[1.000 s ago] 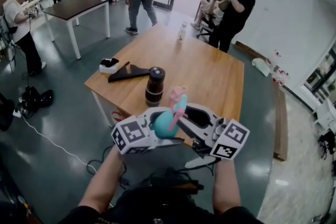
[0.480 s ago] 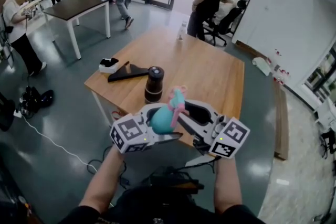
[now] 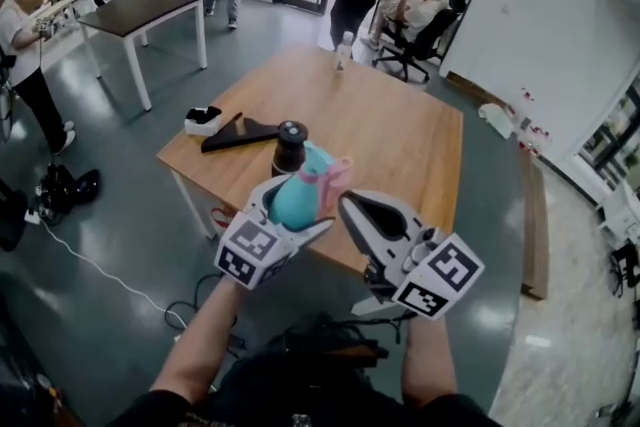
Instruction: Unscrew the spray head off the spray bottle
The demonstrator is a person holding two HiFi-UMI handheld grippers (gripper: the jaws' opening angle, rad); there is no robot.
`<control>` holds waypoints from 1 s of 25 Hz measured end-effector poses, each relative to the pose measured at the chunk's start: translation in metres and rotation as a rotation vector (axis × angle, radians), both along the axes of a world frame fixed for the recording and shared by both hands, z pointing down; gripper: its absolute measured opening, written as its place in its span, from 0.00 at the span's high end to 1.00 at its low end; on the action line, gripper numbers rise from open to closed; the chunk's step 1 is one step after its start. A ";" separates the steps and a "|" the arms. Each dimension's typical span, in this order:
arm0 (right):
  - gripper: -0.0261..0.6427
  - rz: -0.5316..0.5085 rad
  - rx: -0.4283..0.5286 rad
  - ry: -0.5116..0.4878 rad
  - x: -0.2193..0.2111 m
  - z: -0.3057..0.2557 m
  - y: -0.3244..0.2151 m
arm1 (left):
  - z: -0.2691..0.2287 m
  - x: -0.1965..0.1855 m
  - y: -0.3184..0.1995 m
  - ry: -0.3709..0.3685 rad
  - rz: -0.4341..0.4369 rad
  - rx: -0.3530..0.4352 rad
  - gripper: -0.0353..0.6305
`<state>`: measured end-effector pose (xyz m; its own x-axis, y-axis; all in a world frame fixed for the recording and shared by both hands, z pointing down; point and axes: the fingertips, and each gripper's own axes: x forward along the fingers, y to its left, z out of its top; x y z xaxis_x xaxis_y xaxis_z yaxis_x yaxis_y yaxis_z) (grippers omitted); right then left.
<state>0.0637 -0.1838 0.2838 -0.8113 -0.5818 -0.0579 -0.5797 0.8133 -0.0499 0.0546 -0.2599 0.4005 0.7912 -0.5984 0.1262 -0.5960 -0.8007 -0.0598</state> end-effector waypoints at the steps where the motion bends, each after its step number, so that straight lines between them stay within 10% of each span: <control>1: 0.93 -0.016 -0.009 0.015 -0.007 0.001 0.003 | 0.002 0.000 -0.001 -0.018 -0.015 0.004 0.29; 25: 0.91 0.110 -0.105 0.117 -0.020 0.027 -0.018 | -0.011 0.005 0.021 0.024 0.037 0.055 0.29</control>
<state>0.0434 -0.2018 0.3112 -0.7403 -0.6650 0.0988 -0.6714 0.7387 -0.0588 0.0601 -0.2389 0.3892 0.8154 -0.5740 0.0751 -0.5677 -0.8183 -0.0904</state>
